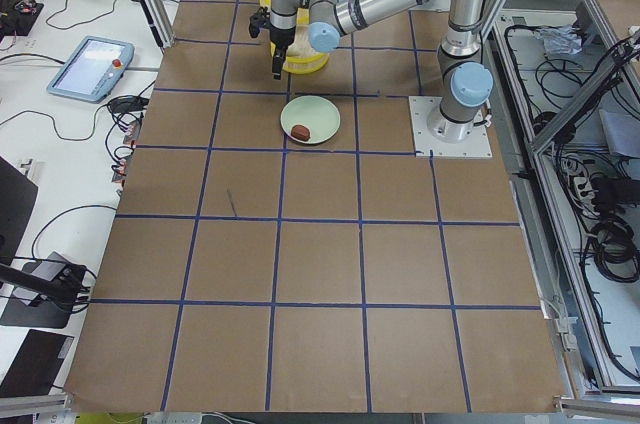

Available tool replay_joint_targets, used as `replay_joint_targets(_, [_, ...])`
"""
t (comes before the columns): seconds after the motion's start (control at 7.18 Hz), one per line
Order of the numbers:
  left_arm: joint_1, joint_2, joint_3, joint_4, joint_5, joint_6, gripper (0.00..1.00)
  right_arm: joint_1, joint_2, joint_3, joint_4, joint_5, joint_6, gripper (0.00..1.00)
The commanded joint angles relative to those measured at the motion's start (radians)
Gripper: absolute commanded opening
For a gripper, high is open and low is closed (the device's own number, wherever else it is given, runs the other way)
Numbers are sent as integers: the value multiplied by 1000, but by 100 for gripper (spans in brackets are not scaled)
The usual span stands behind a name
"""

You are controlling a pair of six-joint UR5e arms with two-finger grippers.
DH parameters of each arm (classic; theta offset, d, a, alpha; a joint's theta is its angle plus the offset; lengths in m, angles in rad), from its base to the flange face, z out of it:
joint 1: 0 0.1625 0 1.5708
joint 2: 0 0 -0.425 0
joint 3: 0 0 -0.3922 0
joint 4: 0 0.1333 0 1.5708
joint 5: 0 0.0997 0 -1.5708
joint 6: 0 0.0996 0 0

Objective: Stack buns with steamer

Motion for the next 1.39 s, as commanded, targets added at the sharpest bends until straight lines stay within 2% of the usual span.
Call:
replay_joint_targets(0.0, [135, -1, -60, -19, 5, 178, 100, 113, 44, -6, -6, 3, 165, 9])
replay_joint_targets(0.28, [166, -29, -118, -18, 35, 205, 100, 138, 64, 0, -4, -1, 167, 9])
replay_joint_targets(0.42, [168, -56, -131, -7, 96, 203, 100, 150, 70, 0, -6, -1, 175, 9])
replay_joint_targets(0.84, [168, -92, -143, -6, 100, 202, 93, 153, 80, 6, -9, -8, 176, 9])
replay_joint_targets(0.97, [183, -95, -143, -6, 98, 202, 81, 153, 81, 11, -17, -8, 176, 9])
replay_joint_targets(1.11, [189, -95, -143, -6, 100, 202, 55, 153, 83, 19, -26, -6, 176, 9])
replay_joint_targets(1.25, [189, -95, -140, -6, 101, 199, 17, 153, 86, 22, -30, -6, 176, 10])
